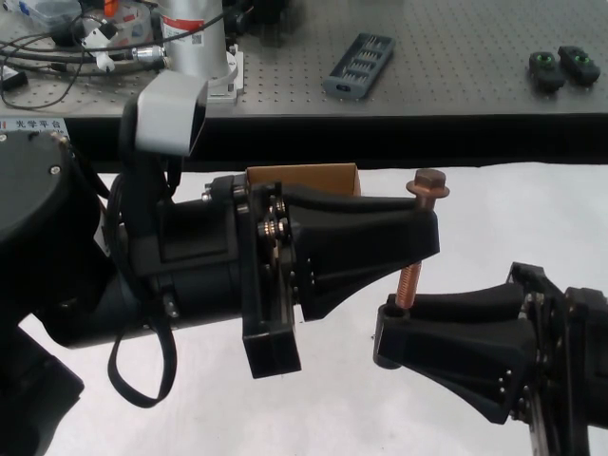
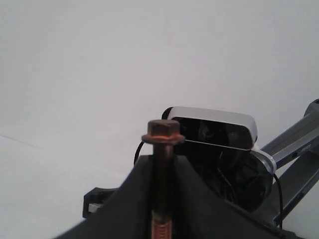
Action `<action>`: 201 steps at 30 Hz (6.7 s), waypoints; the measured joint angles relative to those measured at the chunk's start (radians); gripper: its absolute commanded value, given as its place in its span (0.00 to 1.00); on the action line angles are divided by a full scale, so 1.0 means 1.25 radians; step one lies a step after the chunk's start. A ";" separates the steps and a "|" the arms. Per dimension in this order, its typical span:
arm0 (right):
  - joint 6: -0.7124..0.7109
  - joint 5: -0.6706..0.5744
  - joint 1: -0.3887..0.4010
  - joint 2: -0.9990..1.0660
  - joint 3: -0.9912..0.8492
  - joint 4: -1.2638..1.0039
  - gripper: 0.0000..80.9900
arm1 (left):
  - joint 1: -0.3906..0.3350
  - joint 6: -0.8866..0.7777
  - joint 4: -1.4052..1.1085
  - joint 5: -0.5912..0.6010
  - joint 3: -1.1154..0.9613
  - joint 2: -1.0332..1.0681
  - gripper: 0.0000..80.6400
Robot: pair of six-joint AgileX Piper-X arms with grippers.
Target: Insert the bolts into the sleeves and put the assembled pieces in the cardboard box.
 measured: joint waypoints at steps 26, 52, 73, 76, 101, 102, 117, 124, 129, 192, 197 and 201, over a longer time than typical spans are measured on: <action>0.000 0.012 -0.001 -0.005 0.000 -0.042 0.05 | 0.000 -0.001 0.018 0.005 0.000 0.000 0.00; 0.000 0.033 -0.001 -0.005 0.000 -0.046 0.05 | 0.000 -0.049 -0.011 -0.049 0.000 0.000 0.51; -0.025 0.216 -0.099 0.021 -0.192 0.311 0.05 | 0.134 -0.145 -0.022 -0.263 0.051 0.000 0.01; -0.012 0.220 -0.125 0.074 -0.251 0.377 0.05 | 0.134 -0.141 -0.022 -0.263 0.078 0.000 0.01; 0.017 0.251 -0.185 0.735 -0.872 0.719 0.05 | 0.238 0.059 0.195 -0.421 0.201 0.000 0.01; 0.017 0.255 -0.187 0.753 -0.915 0.737 0.05 | 0.256 0.059 0.205 -0.409 0.201 0.000 0.01; 0.017 0.284 -0.187 0.989 -1.189 0.861 0.05 | 0.457 0.090 0.634 -0.327 0.131 0.000 0.01; 0.017 0.302 -0.175 1.124 -1.327 0.902 0.05 | 0.457 0.112 0.767 -0.403 0.084 -0.004 0.01; 0.017 0.310 -0.157 1.174 -1.392 0.932 0.05 | 0.457 0.155 0.856 -0.444 0.054 -0.029 0.01; -0.167 0.466 -0.091 0.886 -1.397 1.125 0.05 | 0.457 0.172 0.927 -0.443 0.053 -0.048 0.01; -0.240 0.499 -0.048 0.801 -1.397 1.169 0.05 | 0.457 0.172 0.927 -0.443 0.053 -0.048 0.01; -0.265 0.509 -0.026 0.755 -1.392 1.194 0.05 | 0.457 0.172 0.927 -0.443 0.053 -0.048 0.01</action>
